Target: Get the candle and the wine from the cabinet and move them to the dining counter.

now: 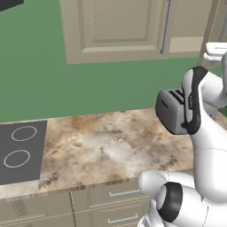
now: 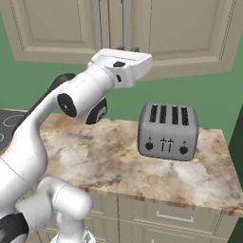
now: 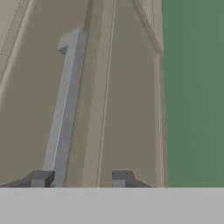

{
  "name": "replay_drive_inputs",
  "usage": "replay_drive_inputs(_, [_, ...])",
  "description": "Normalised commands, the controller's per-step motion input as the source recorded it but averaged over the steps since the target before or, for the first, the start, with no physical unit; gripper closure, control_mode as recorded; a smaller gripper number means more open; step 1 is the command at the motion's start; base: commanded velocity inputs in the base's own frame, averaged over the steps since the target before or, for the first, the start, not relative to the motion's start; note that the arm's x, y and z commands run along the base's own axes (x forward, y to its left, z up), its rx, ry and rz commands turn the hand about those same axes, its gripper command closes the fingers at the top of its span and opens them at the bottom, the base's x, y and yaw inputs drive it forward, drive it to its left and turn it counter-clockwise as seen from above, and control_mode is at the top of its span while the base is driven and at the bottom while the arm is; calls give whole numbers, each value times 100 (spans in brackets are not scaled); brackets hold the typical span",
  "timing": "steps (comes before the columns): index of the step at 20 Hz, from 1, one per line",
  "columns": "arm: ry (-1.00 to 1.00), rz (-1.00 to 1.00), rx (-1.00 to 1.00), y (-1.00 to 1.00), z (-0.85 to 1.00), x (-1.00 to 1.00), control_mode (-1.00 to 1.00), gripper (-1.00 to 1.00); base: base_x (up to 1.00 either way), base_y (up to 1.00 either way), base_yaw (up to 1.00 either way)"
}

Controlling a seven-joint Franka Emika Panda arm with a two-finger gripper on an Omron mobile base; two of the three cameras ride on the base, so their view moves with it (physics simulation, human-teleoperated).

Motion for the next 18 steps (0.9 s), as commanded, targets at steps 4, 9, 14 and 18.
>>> replay_drive_inputs(4, [15,-8,8,-100,42,-100,-100,100,0,0,0])
replay_drive_inputs(9, [14,-4,6,-99,24,-100,-100,100,0,0,0])
replay_drive_inputs(14, [10,0,6,-96,5,-92,-100,100,0,0,0])
replay_drive_inputs(18, [1,0,1,-30,0,-52,-100,100,0,0,0])
